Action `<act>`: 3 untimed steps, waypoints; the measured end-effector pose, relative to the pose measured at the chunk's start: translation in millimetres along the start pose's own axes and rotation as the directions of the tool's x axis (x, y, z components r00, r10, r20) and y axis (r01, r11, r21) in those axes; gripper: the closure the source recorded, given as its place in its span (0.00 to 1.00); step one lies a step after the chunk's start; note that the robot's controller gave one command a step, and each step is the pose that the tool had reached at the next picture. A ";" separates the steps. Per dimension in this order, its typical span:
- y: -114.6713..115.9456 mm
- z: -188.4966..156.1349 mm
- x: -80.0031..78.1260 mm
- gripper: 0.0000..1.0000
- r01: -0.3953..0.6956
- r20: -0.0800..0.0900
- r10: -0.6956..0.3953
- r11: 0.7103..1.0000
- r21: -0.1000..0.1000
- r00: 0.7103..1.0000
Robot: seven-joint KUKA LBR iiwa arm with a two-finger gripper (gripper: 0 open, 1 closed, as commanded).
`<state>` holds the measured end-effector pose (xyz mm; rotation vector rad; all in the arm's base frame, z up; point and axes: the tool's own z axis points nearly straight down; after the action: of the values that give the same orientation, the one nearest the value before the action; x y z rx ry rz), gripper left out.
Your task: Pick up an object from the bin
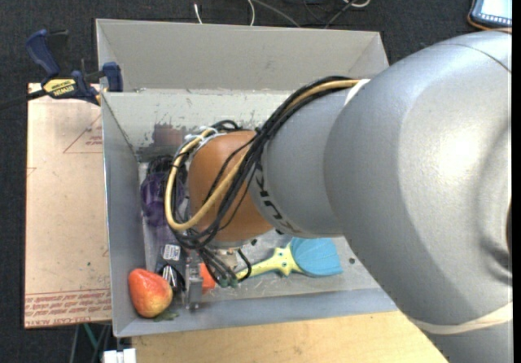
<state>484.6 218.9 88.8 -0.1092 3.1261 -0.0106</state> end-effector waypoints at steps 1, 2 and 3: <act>0.0 0.0 0.0 1.00 0.000 0.000 0.000 1.000 0.000 1.000; 0.0 0.0 0.0 1.00 0.000 0.000 0.000 1.000 0.000 1.000; 0.0 0.0 0.0 1.00 0.000 0.000 0.000 1.000 0.000 1.000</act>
Offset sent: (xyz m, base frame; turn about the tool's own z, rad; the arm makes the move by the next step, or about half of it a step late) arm 0.0000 0.0000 0.0000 0.0000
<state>484.6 218.9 88.8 -0.1092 3.1261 -0.0103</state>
